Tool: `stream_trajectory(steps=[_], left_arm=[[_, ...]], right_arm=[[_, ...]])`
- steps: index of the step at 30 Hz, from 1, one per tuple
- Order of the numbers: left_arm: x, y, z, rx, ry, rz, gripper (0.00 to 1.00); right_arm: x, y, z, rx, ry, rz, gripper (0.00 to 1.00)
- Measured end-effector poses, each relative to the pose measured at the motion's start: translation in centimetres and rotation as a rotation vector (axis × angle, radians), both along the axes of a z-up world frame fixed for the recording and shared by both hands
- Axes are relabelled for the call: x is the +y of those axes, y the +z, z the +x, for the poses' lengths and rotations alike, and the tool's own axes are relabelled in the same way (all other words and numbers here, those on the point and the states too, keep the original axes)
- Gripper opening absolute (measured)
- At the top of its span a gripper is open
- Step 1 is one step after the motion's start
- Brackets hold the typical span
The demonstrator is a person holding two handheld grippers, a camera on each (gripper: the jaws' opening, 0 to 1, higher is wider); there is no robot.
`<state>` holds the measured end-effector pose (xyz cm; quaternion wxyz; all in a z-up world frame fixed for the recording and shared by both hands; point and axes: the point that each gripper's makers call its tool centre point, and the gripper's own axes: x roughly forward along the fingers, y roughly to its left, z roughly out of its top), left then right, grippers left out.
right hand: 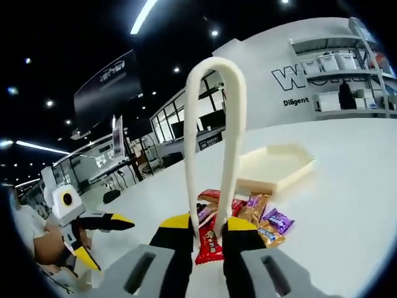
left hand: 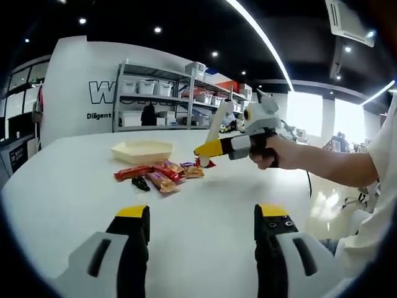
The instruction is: Place the target food into the container with the food tongs after gripping and lifting it, then release it inside without dropping or visibly crushing the food.
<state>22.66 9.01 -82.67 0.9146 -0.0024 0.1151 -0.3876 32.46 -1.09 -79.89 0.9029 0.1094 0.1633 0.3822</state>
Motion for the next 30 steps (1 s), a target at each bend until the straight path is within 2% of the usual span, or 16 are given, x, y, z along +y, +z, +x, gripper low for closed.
stream_trajectory(steps=[5, 6, 10, 14, 17, 20, 21, 25, 30], left_arm=[[-0.1, 0.1, 0.0, 0.004, 0.001, -0.007, 0.66], [-0.2, 0.1, 0.0, 0.003, 0.001, -0.008, 0.66], [-0.1, 0.0, 0.1, 0.005, 0.008, -0.006, 0.67], [0.1, -0.2, 0.2, 0.026, 0.014, -0.013, 0.67], [0.4, -0.2, 0.4, 0.021, 0.025, -0.006, 0.68], [0.7, -0.2, 0.7, 0.027, 0.038, -0.006, 0.68], [0.9, -0.3, 0.8, 0.032, 0.047, -0.006, 0.69], [1.0, -0.7, 0.8, 0.046, 0.046, -0.001, 0.69], [1.3, -0.9, 1.1, 0.039, 0.061, 0.021, 0.71]], right_arm=[[-0.2, 1.4, 0.1, -0.011, -0.001, 0.022, 0.1], [-0.3, 1.7, 0.3, -0.028, -0.005, 0.011, 0.1], [-0.3, 2.2, 0.5, -0.023, -0.006, 0.022, 0.11], [-0.2, 2.3, 0.8, -0.037, -0.016, -0.015, 0.11], [-0.1, 2.5, 1.2, -0.031, -0.016, -0.009, 0.11], [-0.1, 2.7, 1.9, -0.038, -0.032, -0.018, 0.11], [-0.2, 2.8, 2.8, -0.038, -0.03, -0.014, 0.11], [0.0, 3.2, 3.5, -0.04, -0.031, -0.02, 0.11], [0.3, 3.3, 4.9, -0.044, -0.037, -0.034, 0.12]])
